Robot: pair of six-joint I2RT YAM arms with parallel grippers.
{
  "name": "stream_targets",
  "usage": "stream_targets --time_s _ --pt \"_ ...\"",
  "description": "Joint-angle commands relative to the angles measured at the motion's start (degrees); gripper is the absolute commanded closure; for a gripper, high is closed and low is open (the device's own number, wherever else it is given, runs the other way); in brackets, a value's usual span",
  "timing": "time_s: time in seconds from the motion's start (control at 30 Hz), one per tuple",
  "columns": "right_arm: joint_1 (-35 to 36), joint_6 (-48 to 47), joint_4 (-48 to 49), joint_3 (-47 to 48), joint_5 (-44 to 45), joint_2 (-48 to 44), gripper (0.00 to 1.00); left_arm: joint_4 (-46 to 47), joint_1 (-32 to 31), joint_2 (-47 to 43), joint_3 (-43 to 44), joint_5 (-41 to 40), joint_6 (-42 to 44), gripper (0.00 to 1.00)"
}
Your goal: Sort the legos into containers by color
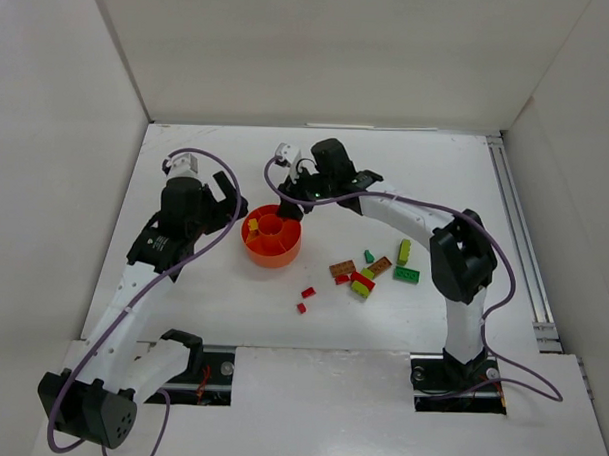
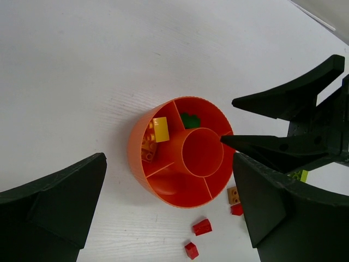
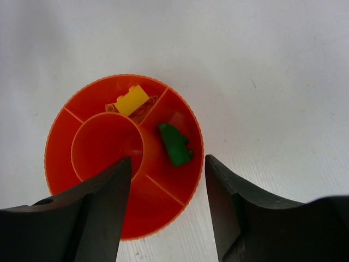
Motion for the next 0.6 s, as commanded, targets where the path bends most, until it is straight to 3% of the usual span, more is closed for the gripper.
stream_targets --time_s 0.0,0.13,0.3,0.43,0.57 --pt "-0.04 0.16 1.33 -1.33 2.93 -6.67 0.38 3.06 0.11 -0.74 -0.15 4.7 2.93 0.0" --pt "-3.37 2.62 1.33 -8.17 7.24 -13.34 0.28 5.16 -2.61 0.48 -0.15 7.26 4.34 0.0" --pt "-8.47 6.48 -1.03 -19.42 15.41 -25.2 0.02 6.66 -9.02 3.38 0.37 7.26 4.87 0.0" --pt "-12.25 11.22 -9.73 -27.95 28.65 -34.34 0.0 7.8 -19.28 6.72 0.37 3.32 4.17 0.0" --pt "-16.64 14.3 -16.06 -36.74 32.99 -44.36 0.0 9.56 -25.19 8.05 -0.32 2.69 4.17 0.0"
